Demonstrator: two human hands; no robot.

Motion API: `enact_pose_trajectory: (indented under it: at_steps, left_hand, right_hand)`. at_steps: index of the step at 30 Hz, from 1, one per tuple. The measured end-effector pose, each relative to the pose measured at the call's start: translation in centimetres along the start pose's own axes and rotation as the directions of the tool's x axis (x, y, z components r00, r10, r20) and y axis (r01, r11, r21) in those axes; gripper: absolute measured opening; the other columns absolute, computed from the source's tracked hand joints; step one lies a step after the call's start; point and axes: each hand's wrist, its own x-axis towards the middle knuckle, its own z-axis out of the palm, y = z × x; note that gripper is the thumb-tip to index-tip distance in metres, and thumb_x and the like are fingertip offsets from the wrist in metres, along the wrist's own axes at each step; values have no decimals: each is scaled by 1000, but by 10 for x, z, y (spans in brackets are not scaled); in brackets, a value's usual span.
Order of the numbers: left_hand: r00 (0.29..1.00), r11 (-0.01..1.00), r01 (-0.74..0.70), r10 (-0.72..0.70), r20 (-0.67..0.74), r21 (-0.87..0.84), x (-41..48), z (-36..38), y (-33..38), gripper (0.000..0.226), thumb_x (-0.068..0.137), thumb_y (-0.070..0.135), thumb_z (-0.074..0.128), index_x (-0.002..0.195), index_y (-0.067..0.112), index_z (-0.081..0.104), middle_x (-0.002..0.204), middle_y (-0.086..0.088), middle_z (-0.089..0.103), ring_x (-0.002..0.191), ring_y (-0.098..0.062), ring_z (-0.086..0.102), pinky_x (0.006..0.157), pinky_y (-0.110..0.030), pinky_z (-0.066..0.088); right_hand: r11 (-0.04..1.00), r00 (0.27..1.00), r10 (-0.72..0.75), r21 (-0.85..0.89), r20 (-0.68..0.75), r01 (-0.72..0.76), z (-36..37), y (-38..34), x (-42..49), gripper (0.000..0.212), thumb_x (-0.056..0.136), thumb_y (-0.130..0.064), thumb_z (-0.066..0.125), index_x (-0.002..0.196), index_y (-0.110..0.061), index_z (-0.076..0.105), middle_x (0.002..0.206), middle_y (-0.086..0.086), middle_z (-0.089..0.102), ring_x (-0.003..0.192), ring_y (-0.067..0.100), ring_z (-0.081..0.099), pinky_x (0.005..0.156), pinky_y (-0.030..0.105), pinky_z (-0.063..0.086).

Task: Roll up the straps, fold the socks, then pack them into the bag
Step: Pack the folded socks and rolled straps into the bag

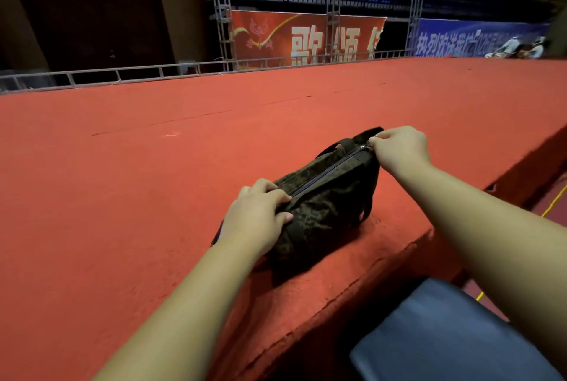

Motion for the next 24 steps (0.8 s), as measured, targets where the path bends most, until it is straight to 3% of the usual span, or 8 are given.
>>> enact_pose_trajectory:
  at_steps: [5,8,12,16,18,20,22,24]
  left_hand:
    - [1000,1000,-23,23,-1,-2,2,1,-2,33,96,45,73,129,40,70,134,17,51,125,-19,45,102,-40,48]
    - [1000,1000,-6,6,-9,-24,3,2,-3,33,96,44,74,128,39,71,134,17,52,126,-19,46,104,-40,47]
    - [999,1000,-14,14,32,-24,0,-2,-4,37,98,42,71,135,40,67,144,15,51,134,-21,43,113,-41,42]
    - [998,999,32,-34,56,35,-10,-12,-4,53,98,39,70,148,43,53,154,10,45,139,-27,44,115,-45,41]
    - [988,988,143,-145,44,51,-13,-14,-7,59,95,38,74,148,35,48,143,-1,51,130,-33,52,109,-48,46]
    - [971,971,239,-239,23,12,-14,-15,-11,48,92,31,76,134,22,54,124,-7,58,119,-37,59,99,-48,50]
    - [972,972,235,-235,22,-7,-19,-20,-10,32,90,28,76,119,20,64,111,-6,62,112,-35,63,91,-44,52]
    - [980,980,197,-197,1,-12,-24,-26,-7,27,92,28,76,117,21,67,110,-4,60,112,-33,61,92,-43,51]
  right_hand:
    - [993,990,94,75,-109,-86,-10,12,16,27,96,-33,68,112,-18,82,118,6,78,114,32,70,96,36,56]
    - [998,992,40,62,-116,-33,1,15,12,26,100,-33,62,106,-19,82,110,8,78,110,33,68,90,36,54]
    - [998,997,-52,39,-60,55,10,15,-2,25,101,-30,58,113,-21,79,118,4,77,117,28,66,90,33,48]
    - [992,993,-115,56,-6,115,11,12,-23,34,97,-15,53,122,-18,75,126,5,74,119,27,66,100,34,51]
    - [989,987,-150,13,53,149,12,9,-34,40,94,-12,51,127,-20,72,128,5,71,119,28,64,97,33,50]
    - [978,970,-196,-42,145,204,12,6,-45,47,92,-10,54,136,-23,66,129,6,61,120,30,61,96,35,50]
    - [952,945,-252,-123,208,280,12,4,-56,56,91,-11,57,144,-29,58,134,7,49,119,32,58,95,42,53]
    - [900,917,-328,-220,227,377,10,1,-65,64,91,-11,57,149,-37,50,139,6,40,116,34,56,86,44,55]
